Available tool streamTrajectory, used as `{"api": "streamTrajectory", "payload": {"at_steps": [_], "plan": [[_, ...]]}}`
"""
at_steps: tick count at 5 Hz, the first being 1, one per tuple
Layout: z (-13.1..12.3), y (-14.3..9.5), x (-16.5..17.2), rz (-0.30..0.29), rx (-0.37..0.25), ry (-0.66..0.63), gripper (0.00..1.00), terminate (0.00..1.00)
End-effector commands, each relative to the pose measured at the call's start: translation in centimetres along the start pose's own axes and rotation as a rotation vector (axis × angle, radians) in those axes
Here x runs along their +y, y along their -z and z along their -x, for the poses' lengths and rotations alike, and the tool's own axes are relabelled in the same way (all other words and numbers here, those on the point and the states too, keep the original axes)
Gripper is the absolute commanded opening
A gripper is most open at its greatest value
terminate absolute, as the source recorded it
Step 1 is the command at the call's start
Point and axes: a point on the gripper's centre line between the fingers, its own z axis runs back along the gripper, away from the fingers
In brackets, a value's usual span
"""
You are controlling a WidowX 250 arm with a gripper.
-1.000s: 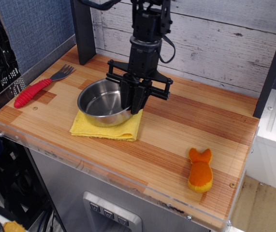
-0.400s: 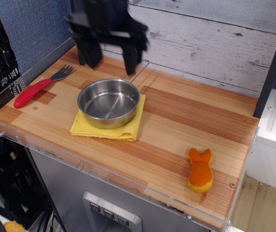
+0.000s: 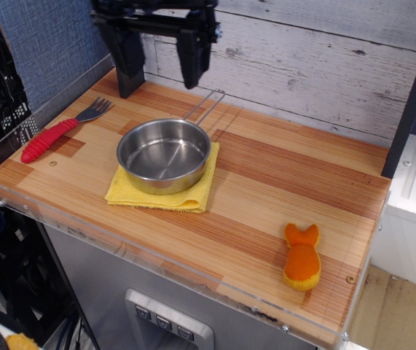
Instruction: Move the pot and keep it on the yellow cloth
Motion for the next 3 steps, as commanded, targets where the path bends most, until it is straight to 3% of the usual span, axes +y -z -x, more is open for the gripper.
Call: {"api": "streamTrajectory", "payload": {"at_steps": [1, 2, 3], "plan": [[0.12, 0.09, -0.2, -0.032, 0.048, 0.098, 1.0, 0.0], [0.12, 0.09, -0.2, -0.032, 0.048, 0.098, 1.0, 0.0], [0.12, 0.09, -0.2, -0.032, 0.048, 0.098, 1.0, 1.0]]}}
